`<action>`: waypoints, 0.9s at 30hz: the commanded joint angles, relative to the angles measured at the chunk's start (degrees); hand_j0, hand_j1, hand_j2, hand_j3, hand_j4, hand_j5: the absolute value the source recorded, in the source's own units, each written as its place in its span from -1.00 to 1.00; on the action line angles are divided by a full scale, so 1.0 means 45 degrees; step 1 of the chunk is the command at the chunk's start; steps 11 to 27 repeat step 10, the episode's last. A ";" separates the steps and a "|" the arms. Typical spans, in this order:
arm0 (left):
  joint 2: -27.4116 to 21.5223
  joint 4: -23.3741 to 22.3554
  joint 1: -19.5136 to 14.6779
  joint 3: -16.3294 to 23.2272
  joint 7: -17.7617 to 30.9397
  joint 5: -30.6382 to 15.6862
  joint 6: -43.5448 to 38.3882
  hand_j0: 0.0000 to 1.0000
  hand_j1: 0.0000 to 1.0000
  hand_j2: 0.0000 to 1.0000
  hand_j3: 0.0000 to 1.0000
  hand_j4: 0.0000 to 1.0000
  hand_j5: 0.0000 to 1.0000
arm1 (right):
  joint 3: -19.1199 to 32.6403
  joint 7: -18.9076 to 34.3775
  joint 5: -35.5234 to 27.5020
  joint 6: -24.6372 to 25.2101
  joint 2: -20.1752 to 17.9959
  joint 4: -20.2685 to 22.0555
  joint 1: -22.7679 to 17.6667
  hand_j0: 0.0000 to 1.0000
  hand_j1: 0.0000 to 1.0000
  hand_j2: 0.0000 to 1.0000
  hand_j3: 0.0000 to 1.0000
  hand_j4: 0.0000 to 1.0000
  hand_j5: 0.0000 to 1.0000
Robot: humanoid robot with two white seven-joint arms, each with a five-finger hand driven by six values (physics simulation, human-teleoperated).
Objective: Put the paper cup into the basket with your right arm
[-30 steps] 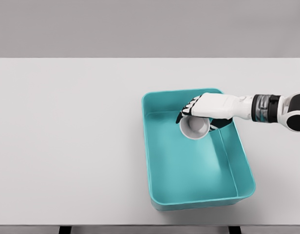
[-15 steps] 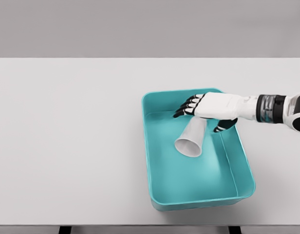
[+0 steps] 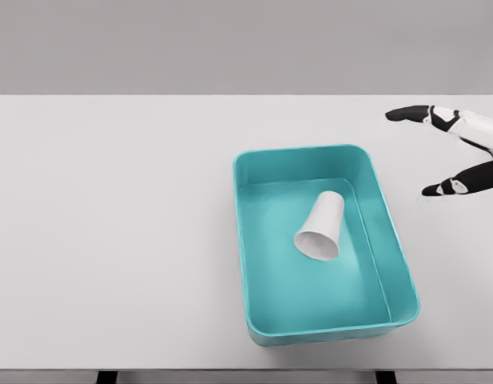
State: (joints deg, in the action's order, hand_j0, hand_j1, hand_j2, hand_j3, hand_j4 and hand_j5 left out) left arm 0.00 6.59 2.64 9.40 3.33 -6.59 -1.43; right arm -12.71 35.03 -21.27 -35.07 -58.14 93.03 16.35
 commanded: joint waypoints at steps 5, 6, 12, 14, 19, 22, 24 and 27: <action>-0.0001 -0.0018 0.0000 0.0001 0.0002 0.0000 0.0005 1.00 1.00 1.00 1.00 1.00 1.00 | 0.0501 -0.0006 0.0117 0.0016 0.0067 -0.0146 -0.0020 1.00 1.00 1.00 1.00 1.00 1.00; -0.0001 0.0001 0.0000 0.0001 0.0002 0.0000 0.0005 1.00 1.00 1.00 1.00 1.00 1.00 | 0.0481 -0.0006 0.0117 0.0016 0.0068 -0.0068 0.0019 1.00 1.00 1.00 1.00 1.00 1.00; -0.0001 0.0001 0.0000 0.0001 0.0002 0.0000 0.0005 1.00 1.00 1.00 1.00 1.00 1.00 | 0.0501 -0.0006 0.0117 0.0016 0.0087 -0.0126 0.0058 1.00 1.00 1.00 1.00 1.00 1.00; -0.0001 0.0001 0.0000 0.0001 0.0002 0.0000 0.0005 1.00 1.00 1.00 1.00 1.00 1.00 | 0.0501 -0.0006 0.0117 0.0016 0.0087 -0.0126 0.0058 1.00 1.00 1.00 1.00 1.00 1.00; -0.0001 0.0001 0.0000 0.0001 0.0002 0.0000 0.0005 1.00 1.00 1.00 1.00 1.00 1.00 | 0.0501 -0.0006 0.0117 0.0016 0.0087 -0.0126 0.0058 1.00 1.00 1.00 1.00 1.00 1.00; -0.0001 0.0001 0.0000 0.0001 0.0002 0.0000 0.0005 1.00 1.00 1.00 1.00 1.00 1.00 | 0.0501 -0.0006 0.0117 0.0016 0.0087 -0.0126 0.0058 1.00 1.00 1.00 1.00 1.00 1.00; -0.0001 0.0001 0.0000 0.0001 0.0002 0.0000 0.0005 1.00 1.00 1.00 1.00 1.00 1.00 | 0.0501 -0.0006 0.0117 0.0016 0.0087 -0.0126 0.0058 1.00 1.00 1.00 1.00 1.00 1.00; -0.0001 0.0001 0.0000 0.0001 0.0002 0.0000 0.0005 1.00 1.00 1.00 1.00 1.00 1.00 | 0.0501 -0.0006 0.0117 0.0016 0.0087 -0.0126 0.0058 1.00 1.00 1.00 1.00 1.00 1.00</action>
